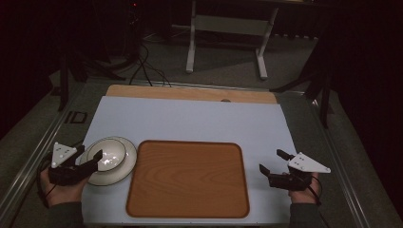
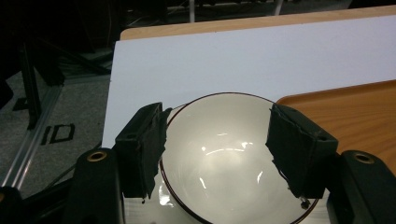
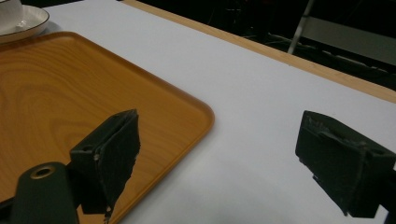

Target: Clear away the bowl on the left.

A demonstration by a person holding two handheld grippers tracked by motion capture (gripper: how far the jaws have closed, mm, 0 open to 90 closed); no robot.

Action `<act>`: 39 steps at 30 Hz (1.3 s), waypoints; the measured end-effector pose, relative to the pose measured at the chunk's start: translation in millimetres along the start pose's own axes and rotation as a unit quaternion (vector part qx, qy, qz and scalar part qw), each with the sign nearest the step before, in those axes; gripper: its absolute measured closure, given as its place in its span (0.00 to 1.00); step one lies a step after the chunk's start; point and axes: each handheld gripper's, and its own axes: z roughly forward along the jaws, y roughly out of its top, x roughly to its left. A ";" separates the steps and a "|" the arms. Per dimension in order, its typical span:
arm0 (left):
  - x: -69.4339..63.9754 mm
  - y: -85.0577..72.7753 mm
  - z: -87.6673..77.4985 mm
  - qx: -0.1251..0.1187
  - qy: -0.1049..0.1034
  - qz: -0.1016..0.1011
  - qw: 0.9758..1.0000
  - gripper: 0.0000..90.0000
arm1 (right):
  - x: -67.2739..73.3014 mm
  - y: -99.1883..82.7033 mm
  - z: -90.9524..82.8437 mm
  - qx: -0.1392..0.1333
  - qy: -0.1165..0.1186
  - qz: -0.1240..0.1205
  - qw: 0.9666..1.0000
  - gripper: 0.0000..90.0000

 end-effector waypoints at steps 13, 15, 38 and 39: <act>3.9 0.7 8.1 0.007 0.002 -0.010 1.000 0.41 | -0.8 0.0 1.7 0.002 -0.002 0.002 1.000 0.15; 4.9 0.4 10.0 0.010 0.002 -0.012 1.000 0.41 | -1.1 -0.1 1.6 0.000 -0.003 0.001 1.000 0.15; 22.0 -3.5 39.9 0.075 0.033 -0.057 0.995 0.51 | -1.5 0.3 1.9 0.000 -0.008 0.000 1.000 0.15; 22.3 -3.7 40.9 0.077 0.033 -0.058 0.995 0.52 | -1.1 0.4 2.1 0.000 -0.007 -0.001 1.000 0.15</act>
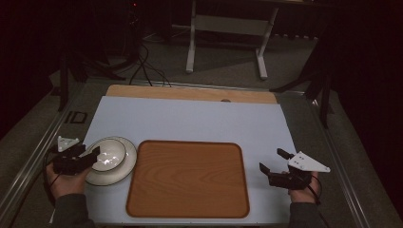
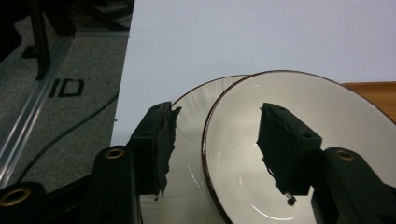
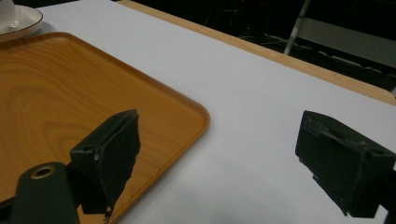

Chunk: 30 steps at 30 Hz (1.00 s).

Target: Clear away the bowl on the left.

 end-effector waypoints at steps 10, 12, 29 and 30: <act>-0.3 2.5 9.6 0.035 -0.008 -0.015 0.999 0.58 | 0.4 0.3 0.5 -0.002 0.001 -0.004 1.000 0.15; -0.6 2.3 11.4 0.042 -0.010 -0.017 0.999 0.59 | 0.5 0.4 0.5 -0.001 0.001 -0.004 1.000 0.15; 3.5 -4.0 20.3 0.102 -0.038 -0.045 0.993 0.73 | 0.2 0.6 -0.2 0.000 -0.002 -0.004 1.000 0.15; 3.3 -4.0 20.7 0.105 -0.039 -0.049 0.992 0.73 | 0.2 0.6 -0.2 0.000 -0.001 -0.005 1.000 0.15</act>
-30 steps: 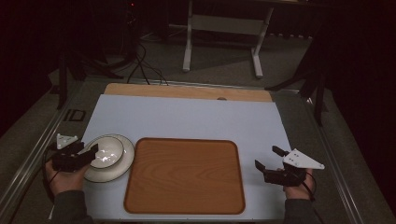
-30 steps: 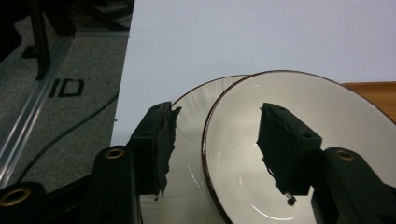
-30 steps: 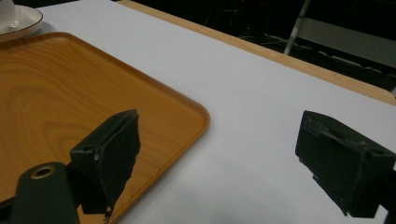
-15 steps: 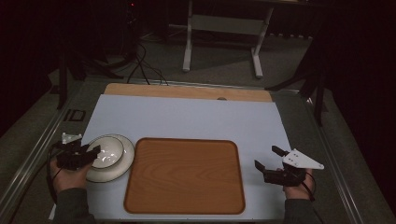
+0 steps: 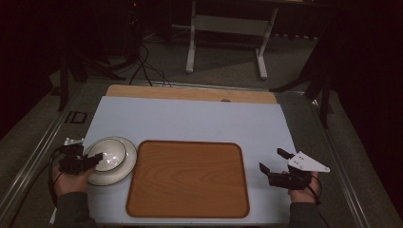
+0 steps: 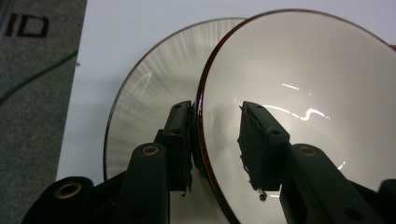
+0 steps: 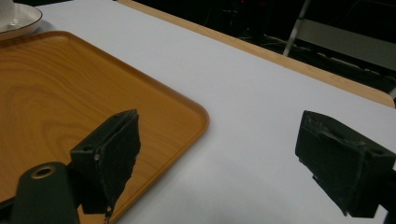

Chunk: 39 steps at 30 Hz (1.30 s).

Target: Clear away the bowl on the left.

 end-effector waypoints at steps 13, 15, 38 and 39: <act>5.5 -3.0 0.9 0.027 -0.019 -0.044 0.998 0.85 | 0.1 -0.1 -0.4 0.000 -0.002 -0.001 1.000 0.15; 5.7 -3.6 -0.2 0.029 -0.023 -0.048 0.998 0.86 | 0.0 -0.2 -0.5 0.000 -0.004 -0.001 1.000 0.15; 14.5 -9.9 -5.9 0.007 -0.079 -0.090 0.993 0.92 | 0.3 0.7 -1.0 -0.004 -0.003 -0.003 1.000 0.15; 14.7 -9.8 -6.4 0.005 -0.081 -0.091 0.993 0.92 | 0.3 0.7 -0.9 -0.004 -0.003 -0.004 1.000 0.15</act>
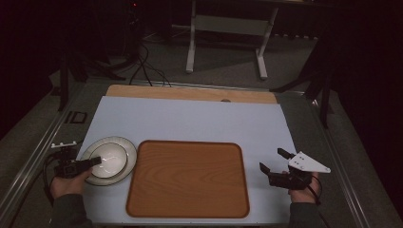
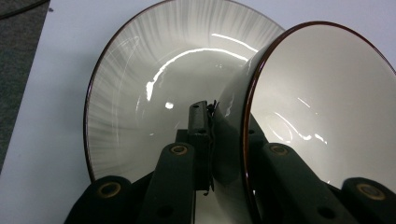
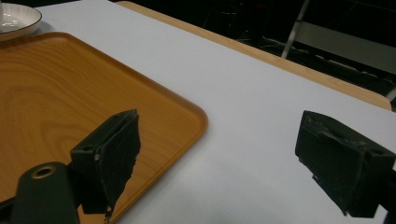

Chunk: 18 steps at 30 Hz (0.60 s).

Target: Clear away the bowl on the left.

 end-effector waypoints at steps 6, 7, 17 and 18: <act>-1.8 0.4 -4.9 -0.022 0.002 0.004 1.000 0.91 | 0.1 0.1 0.1 0.000 0.000 -0.001 1.000 0.15; -2.0 0.6 -6.1 -0.025 0.001 0.005 1.000 0.91 | 0.2 0.1 0.2 0.000 0.001 -0.001 1.000 0.15; -7.3 2.1 -15.1 -0.058 -0.004 0.012 0.998 0.91 | 0.2 0.2 0.2 -0.001 0.001 -0.001 1.000 0.15; -7.7 2.2 -16.1 -0.060 -0.004 0.011 0.998 0.91 | 0.2 0.2 0.2 -0.001 0.001 -0.001 1.000 0.15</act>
